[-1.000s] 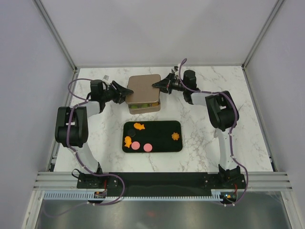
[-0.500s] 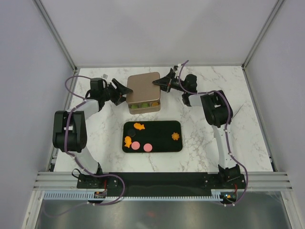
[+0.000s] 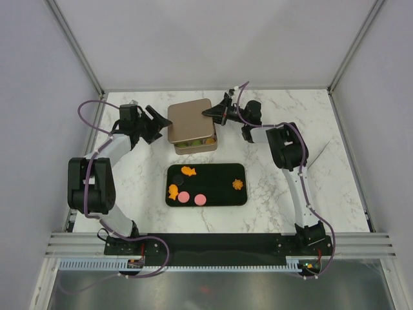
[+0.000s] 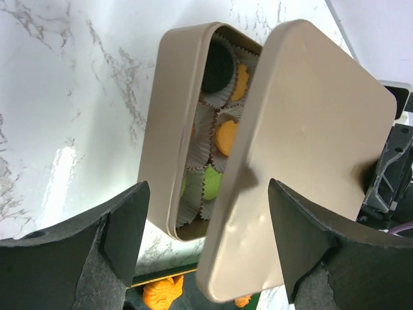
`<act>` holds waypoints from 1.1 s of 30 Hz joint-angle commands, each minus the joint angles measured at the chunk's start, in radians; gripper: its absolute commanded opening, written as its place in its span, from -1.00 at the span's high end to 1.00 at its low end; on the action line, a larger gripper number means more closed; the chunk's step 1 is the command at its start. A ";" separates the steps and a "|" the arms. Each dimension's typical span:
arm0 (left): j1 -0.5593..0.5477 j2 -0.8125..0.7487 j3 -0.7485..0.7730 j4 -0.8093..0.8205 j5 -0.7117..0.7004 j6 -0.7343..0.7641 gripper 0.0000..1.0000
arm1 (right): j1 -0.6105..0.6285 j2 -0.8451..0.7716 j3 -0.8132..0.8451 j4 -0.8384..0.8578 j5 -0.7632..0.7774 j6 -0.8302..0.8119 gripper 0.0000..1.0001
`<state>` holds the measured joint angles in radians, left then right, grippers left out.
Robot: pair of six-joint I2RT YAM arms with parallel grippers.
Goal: Pack the cookies
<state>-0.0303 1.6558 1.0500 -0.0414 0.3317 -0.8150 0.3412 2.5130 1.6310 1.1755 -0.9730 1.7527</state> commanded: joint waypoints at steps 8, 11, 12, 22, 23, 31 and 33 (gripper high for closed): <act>-0.002 -0.005 0.038 0.015 0.006 0.063 -0.65 | 0.016 0.076 0.147 -0.149 -0.033 -0.150 1.00; -0.002 0.016 0.042 0.020 0.018 0.068 -0.65 | 0.016 0.093 0.162 -0.180 -0.038 -0.162 1.00; -0.002 0.022 0.044 0.020 0.021 0.068 -0.65 | 0.015 0.098 0.164 -0.188 -0.038 -0.163 1.00; -0.019 0.105 0.050 0.035 0.073 0.074 -0.64 | 0.004 0.101 0.148 -0.197 -0.038 -0.176 1.00; -0.022 0.117 0.057 0.037 0.081 0.074 -0.64 | -0.001 0.101 0.139 -0.191 -0.038 -0.176 0.97; -0.043 0.139 0.074 0.035 0.095 0.076 -0.62 | -0.019 0.084 0.090 -0.152 -0.035 -0.159 0.80; -0.046 0.140 0.074 0.034 0.090 0.076 -0.61 | -0.021 0.079 0.076 -0.134 -0.035 -0.148 0.75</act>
<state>-0.0700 1.7889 1.0874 -0.0429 0.4023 -0.7818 0.3332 2.6175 1.7218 0.9684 -0.9981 1.5982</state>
